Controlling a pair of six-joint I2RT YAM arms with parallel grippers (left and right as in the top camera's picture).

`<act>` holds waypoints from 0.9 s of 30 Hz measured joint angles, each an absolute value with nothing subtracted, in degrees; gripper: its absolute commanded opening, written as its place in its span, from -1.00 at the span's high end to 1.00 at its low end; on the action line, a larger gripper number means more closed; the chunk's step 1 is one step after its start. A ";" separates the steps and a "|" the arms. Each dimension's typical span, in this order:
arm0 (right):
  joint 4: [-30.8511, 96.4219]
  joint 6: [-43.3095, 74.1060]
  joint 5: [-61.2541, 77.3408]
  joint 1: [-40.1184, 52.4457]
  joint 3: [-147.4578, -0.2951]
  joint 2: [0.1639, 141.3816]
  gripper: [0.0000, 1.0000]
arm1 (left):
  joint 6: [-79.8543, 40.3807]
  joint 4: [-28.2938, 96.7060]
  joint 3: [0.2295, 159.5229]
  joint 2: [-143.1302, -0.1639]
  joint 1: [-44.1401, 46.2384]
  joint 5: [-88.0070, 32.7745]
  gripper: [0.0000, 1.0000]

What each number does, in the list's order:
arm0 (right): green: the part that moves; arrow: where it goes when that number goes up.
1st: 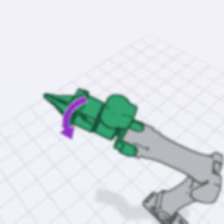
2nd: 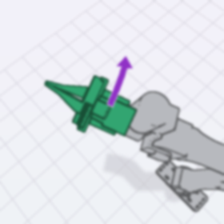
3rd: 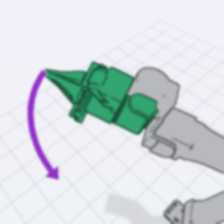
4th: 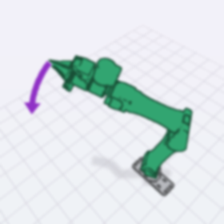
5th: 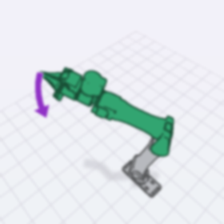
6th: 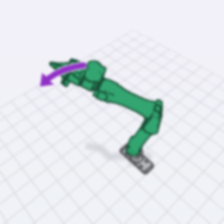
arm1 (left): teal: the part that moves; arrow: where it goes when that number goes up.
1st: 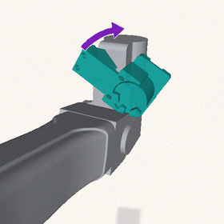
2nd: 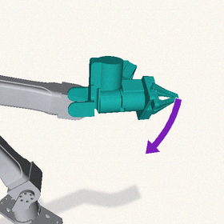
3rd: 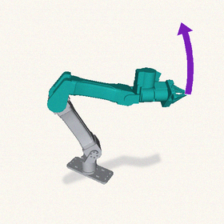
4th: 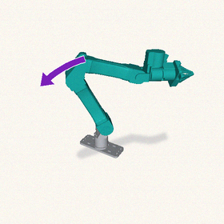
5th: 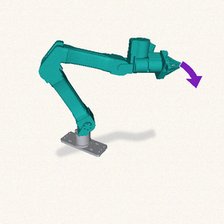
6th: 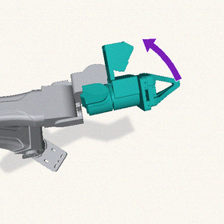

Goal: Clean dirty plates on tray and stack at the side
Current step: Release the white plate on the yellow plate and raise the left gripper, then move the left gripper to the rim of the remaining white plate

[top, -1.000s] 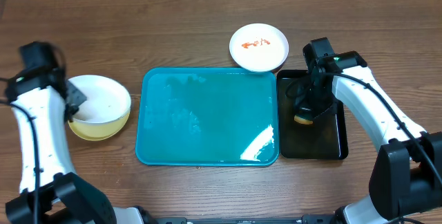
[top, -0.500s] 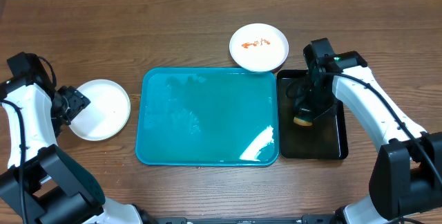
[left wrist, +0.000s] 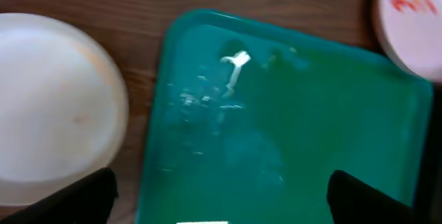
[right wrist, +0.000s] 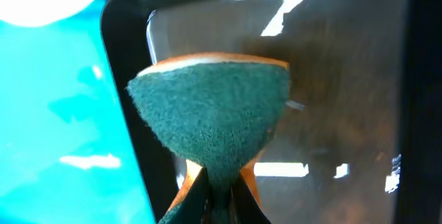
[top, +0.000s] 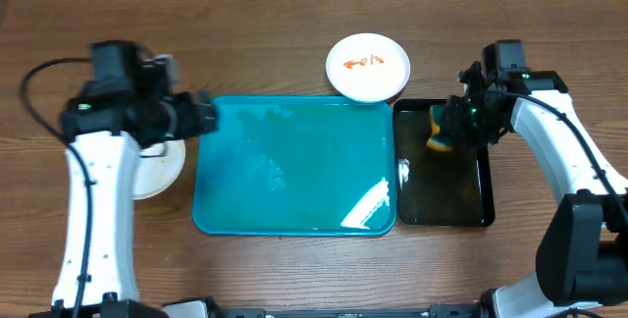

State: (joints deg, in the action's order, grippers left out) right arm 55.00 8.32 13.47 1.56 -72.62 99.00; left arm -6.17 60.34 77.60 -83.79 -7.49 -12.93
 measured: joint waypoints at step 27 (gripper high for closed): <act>63.72 6.85 1.28 6.09 -78.46 110.15 0.93 | -2.79 61.52 77.58 -85.67 6.39 -15.29 -1.00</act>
